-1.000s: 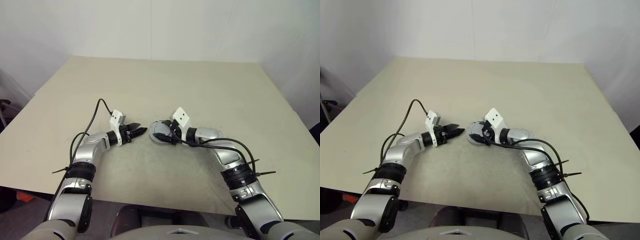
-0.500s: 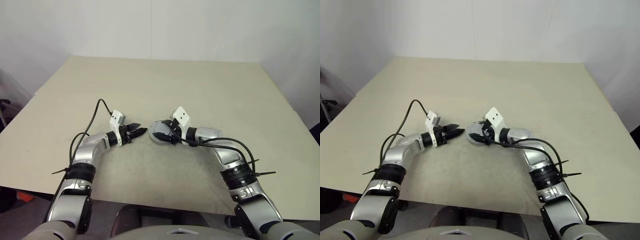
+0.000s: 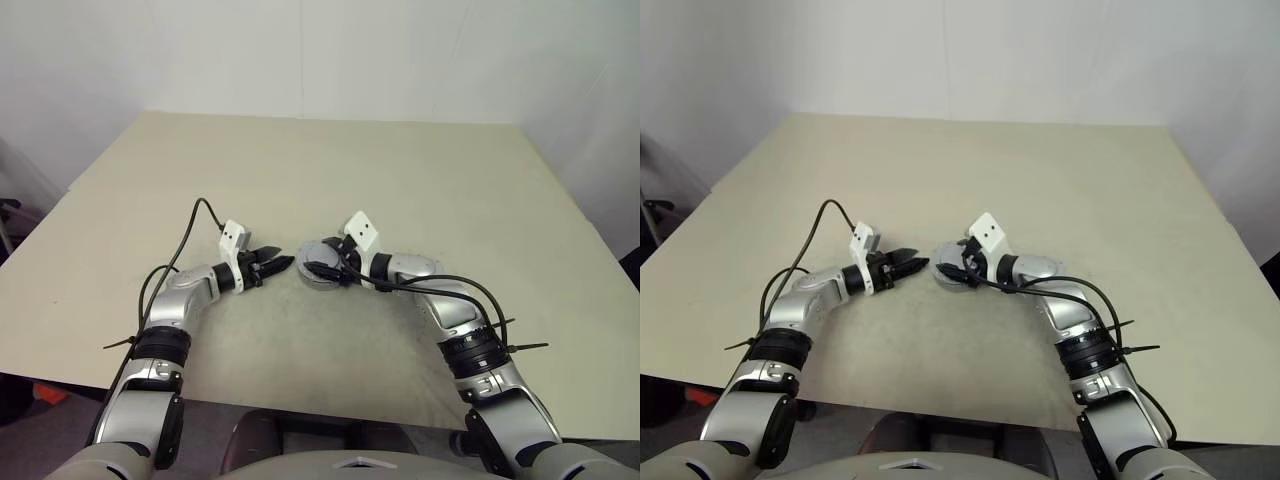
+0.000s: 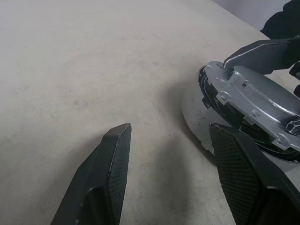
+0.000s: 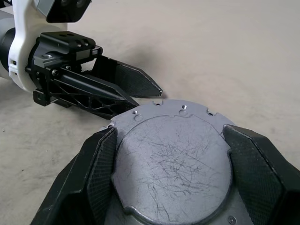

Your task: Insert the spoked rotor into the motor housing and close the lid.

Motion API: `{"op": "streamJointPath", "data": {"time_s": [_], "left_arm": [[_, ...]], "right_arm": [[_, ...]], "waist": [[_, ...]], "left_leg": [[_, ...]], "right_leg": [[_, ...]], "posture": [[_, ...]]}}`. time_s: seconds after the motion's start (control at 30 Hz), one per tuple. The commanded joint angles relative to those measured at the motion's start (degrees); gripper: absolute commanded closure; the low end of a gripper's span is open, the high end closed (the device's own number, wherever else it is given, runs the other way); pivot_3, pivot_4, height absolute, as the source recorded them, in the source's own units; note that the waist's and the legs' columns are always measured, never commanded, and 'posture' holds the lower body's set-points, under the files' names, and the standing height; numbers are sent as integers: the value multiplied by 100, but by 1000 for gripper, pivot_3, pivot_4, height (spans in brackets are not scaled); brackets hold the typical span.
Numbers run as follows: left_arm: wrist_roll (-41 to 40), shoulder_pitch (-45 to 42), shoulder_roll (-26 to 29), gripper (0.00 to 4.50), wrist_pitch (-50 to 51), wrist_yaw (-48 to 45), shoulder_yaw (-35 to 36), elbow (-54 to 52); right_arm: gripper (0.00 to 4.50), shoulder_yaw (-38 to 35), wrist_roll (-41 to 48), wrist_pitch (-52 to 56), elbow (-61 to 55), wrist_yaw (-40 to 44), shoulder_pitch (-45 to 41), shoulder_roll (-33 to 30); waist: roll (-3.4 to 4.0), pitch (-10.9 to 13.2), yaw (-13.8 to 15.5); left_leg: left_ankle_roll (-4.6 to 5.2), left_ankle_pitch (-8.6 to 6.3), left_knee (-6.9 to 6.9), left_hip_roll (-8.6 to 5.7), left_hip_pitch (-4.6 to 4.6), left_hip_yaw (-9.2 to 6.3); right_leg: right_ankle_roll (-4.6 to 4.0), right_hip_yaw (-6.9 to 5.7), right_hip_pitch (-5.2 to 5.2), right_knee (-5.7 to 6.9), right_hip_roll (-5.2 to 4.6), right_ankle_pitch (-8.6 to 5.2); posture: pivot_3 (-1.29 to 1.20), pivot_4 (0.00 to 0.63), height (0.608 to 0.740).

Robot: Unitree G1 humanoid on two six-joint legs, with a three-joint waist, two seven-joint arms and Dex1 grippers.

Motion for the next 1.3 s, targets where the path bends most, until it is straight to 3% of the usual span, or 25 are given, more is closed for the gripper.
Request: {"op": "streamJointPath", "data": {"time_s": [0.03,1.3], "left_arm": [[-41,-16,37,1718,-44,12,46,-46],[-40,4,32,1718,-36,15,34,-82]], "right_arm": [[1354,39,-122,-249,62,-99,-216,48],[1354,346,-434,-132,421,-98,-32,-322]], "waist": [[0,0,-1],[-1,-1,5]], "left_leg": [[0,0,0,0,0,0],[-20,-8,0,0,22,0]], "right_leg": [[0,0,0,0,0,0],[0,0,36,4,0,0]], "posture": [[0,0,740],[0,0,740]]}}
